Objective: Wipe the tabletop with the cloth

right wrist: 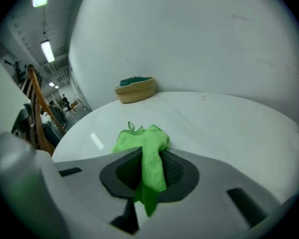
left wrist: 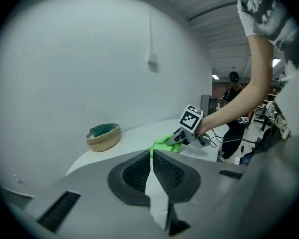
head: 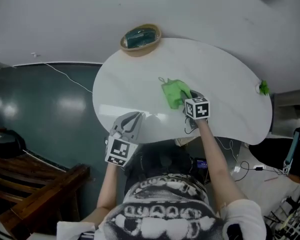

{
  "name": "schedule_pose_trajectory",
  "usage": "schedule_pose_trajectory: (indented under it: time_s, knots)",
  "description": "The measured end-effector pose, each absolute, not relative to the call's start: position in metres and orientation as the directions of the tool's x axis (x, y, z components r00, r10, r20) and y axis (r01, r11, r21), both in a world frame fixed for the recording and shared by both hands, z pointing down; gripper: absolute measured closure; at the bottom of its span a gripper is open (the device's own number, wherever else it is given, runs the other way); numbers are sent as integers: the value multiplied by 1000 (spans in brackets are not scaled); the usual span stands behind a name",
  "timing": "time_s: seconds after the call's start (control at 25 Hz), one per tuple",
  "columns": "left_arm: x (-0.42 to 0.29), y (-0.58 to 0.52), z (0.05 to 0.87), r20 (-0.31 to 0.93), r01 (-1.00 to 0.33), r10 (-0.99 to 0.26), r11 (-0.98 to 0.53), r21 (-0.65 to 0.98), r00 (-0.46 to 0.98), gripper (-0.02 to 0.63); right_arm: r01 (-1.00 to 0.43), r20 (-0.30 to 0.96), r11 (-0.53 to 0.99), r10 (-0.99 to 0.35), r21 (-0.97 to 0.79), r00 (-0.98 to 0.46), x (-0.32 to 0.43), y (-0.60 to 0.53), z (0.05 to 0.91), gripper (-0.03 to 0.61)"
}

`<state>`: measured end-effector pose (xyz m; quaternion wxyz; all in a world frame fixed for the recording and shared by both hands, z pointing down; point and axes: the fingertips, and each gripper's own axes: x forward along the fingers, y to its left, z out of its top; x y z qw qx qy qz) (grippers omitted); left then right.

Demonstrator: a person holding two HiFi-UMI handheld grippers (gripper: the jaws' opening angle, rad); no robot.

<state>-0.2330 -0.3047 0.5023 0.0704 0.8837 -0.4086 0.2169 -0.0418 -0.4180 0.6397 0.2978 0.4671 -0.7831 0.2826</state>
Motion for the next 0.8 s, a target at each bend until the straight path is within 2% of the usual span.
schedule_pose_trajectory:
  time_s: [0.4, 0.8]
  knots:
    - [-55, -290, 487, 413, -624, -586, -779, -53, 697, 600, -993, 759, 87, -640, -85, -121, 238, -365, 637, 532]
    - [93, -250, 496, 429, -576, -533, -817, -35, 729, 600, -995, 777, -97, -627, -20, 45, 465, -294, 642, 532]
